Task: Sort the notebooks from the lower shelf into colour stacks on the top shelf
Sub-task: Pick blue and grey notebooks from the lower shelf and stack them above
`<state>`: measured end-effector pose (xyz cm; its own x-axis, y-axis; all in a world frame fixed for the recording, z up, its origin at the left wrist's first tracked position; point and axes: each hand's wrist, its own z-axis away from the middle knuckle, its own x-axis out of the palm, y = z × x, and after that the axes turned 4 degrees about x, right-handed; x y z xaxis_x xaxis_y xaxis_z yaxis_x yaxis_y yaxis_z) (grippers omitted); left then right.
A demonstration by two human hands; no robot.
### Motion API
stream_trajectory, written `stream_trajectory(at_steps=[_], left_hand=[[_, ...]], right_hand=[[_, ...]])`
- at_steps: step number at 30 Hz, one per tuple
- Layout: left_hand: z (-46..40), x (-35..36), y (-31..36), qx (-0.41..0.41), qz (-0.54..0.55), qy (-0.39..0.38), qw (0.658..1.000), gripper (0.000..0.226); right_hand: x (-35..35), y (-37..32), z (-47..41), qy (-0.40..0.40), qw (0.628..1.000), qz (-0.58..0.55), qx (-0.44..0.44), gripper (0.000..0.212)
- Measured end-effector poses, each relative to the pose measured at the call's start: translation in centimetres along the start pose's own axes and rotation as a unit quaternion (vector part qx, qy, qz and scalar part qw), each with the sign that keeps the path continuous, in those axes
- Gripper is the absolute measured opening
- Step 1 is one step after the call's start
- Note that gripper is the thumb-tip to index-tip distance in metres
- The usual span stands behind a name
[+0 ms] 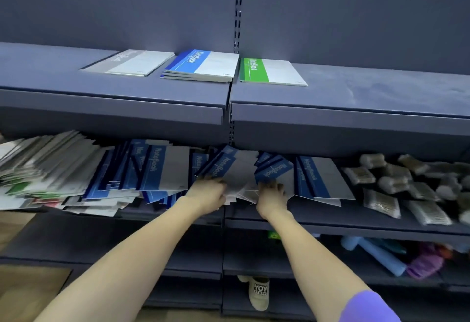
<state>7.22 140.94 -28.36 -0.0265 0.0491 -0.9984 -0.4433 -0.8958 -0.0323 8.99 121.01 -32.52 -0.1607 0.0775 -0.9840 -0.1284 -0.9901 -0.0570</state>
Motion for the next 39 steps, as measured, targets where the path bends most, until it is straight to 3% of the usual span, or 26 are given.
stream_trajectory(at_steps=[3,7,11,16,20,24,28,32,39], left_hand=[[0.5,-0.3,-0.3,-0.003,0.005,0.005,1.000,0.027],[1.6,-0.2,-0.6,0.005,0.023,0.015,1.000,0.025],[2.9,-1.1,-0.8,0.020,0.039,0.039,0.998,0.028],[5.3,-3.5,-1.1,0.031,-0.003,0.073,0.997,0.012],[7.1,-5.3,-1.5,0.043,-0.010,0.096,0.994,0.034],[8.4,-8.2,-1.8,0.057,0.019,0.123,0.991,0.047],[9.9,-11.4,-2.1,0.077,-0.004,0.158,0.984,0.043],[11.7,-15.3,-2.5,0.082,-0.002,0.188,0.979,0.033],[14.4,-22.6,-3.7,0.095,0.055,0.336,0.935,0.014]], right_hand=[[0.2,-0.3,0.3,-0.010,1.000,-0.015,-0.006,0.068],[-0.4,-0.5,1.9,0.036,0.999,-0.014,-0.028,0.069],[-1.4,-1.0,4.1,0.027,0.999,-0.032,-0.017,0.045],[-3.3,-1.6,7.8,0.081,0.994,-0.060,-0.032,0.027],[-6.4,-2.1,10.7,0.116,0.989,-0.093,-0.021,0.021],[-10.4,-2.9,13.7,0.113,0.992,-0.058,-0.024,0.025],[-14.3,-4.0,16.2,0.192,0.978,-0.070,-0.028,0.019],[-18.2,-5.3,18.5,0.219,0.967,-0.121,-0.058,0.019],[-24.2,-6.7,20.0,0.319,0.910,-0.245,-0.099,0.027]])
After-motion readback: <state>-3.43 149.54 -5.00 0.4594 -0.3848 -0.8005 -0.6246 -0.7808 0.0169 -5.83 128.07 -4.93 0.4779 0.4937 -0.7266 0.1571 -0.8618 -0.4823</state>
